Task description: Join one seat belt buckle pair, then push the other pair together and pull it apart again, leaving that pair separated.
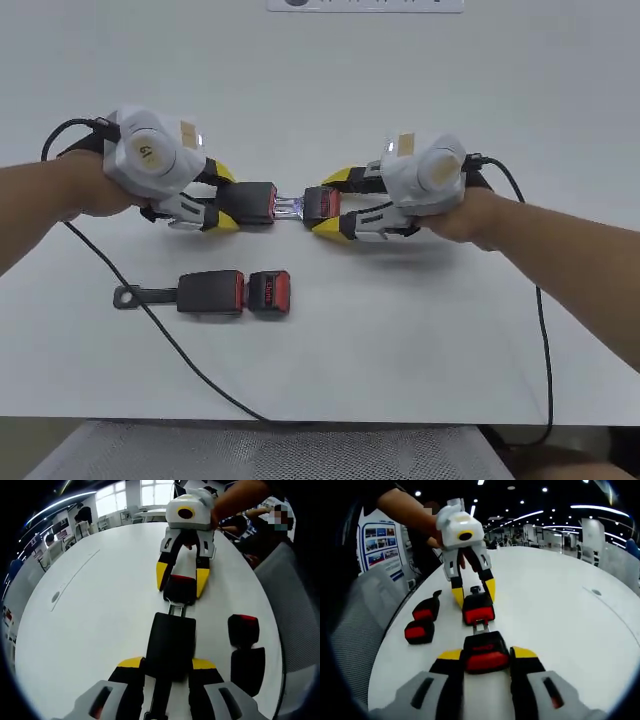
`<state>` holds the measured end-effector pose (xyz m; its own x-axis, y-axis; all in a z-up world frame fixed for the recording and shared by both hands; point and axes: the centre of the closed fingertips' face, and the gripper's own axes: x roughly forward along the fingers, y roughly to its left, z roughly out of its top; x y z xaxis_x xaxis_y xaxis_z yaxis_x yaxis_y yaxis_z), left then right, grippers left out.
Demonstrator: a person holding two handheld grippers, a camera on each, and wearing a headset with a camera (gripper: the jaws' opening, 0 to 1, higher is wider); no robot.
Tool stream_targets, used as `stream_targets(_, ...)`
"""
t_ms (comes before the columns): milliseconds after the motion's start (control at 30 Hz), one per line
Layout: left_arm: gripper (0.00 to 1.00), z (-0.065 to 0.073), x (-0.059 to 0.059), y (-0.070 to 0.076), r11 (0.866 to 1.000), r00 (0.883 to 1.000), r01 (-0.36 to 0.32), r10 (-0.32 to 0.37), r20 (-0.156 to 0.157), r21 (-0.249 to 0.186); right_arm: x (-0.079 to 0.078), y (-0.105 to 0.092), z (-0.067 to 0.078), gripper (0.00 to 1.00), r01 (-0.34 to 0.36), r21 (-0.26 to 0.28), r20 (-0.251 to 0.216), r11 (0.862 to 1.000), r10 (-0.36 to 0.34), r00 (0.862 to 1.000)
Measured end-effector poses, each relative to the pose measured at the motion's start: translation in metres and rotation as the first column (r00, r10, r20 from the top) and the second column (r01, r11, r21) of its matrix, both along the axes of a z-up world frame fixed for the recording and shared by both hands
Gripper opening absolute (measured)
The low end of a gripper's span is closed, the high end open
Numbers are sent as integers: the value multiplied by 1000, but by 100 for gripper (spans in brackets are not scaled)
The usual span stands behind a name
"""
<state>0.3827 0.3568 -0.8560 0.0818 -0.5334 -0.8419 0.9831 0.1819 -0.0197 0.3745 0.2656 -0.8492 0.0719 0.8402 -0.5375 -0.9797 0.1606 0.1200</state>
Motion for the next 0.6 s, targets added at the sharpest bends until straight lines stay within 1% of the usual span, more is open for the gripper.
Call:
stream_targets(67, 35, 0, 0, 0, 1000, 1000, -3, 3, 0, -1, -1, 4, 0, 37, -2, -8, 3, 1000, 2, 1000)
stream_targets(100, 35, 0, 0, 0, 1000, 1000, -3, 3, 0, -2, -2, 8, 0, 37, -11, -11, 5, 1000, 11, 1000)
stream_targets(167, 35, 0, 0, 1, 1000, 1000, -1, 1, -1, -1, -3, 12, -1, 37, -3, -22, -7, 1000, 3, 1000)
stream_targets(200, 35, 0, 0, 1, 1000, 1000, 2, -2, -1, 0, 0, 9, 0, 37, -13, -31, 7, 999, 13, 1000)
stream_targets(300, 35, 0, 0, 1, 1000, 1000, -2, 2, -2, -5, 3, 9, 1, 37, -5, -24, -8, 1000, 4, 1000)
stream_targets(400, 35, 0, 0, 1, 1000, 1000, 0, 0, 3, -8, 4, 9, 3, 37, -4, -41, -6, 999, 4, 1000)
stream_targets(500, 35, 0, 0, 1, 1000, 1000, 9, -9, -1, 0, 4, 13, 5, 36, 3, -40, -11, 999, -4, 1000)
stream_targets(600, 34, -1, 0, 1, 999, 999, 41, -41, -2, 24, 4, 17, 6, 36, 6, -43, -16, 999, -7, 1000)
